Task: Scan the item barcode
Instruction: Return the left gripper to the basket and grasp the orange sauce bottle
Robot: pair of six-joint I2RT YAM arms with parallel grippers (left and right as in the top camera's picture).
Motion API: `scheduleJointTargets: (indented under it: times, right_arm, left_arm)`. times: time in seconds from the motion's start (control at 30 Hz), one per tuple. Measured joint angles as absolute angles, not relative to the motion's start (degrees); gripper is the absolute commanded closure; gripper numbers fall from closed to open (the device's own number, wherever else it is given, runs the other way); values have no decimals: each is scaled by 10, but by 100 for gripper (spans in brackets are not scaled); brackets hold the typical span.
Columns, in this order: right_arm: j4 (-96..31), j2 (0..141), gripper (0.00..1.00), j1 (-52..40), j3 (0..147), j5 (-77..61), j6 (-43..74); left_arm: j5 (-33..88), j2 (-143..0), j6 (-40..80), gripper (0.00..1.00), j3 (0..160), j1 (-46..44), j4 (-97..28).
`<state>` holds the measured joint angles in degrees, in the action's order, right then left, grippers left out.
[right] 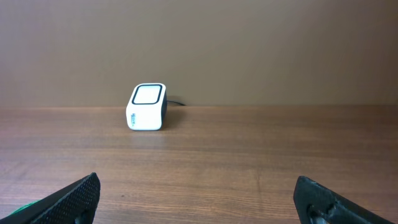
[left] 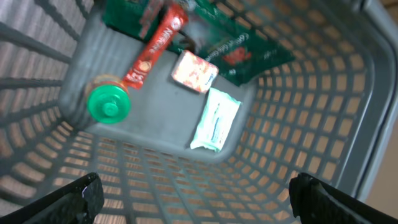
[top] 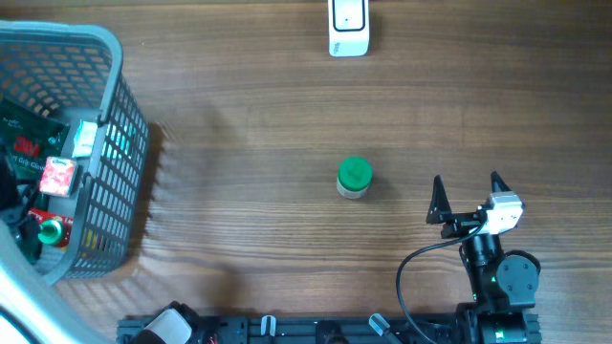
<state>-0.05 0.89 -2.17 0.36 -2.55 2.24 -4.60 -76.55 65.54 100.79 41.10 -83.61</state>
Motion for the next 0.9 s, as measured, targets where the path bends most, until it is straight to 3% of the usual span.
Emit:
scheduleJointTargets:
  times: [0.47, 0.9]
  right_arm:
    - [-1, 9, 0, -22, 4, -25, 22]
    - [0, 9, 0, -22, 4, -25, 22]
  left_arm:
    - [-48, -976, 652, 0, 1066, 474, -949]
    - [-48, -986, 592, 0, 1065, 474, -963]
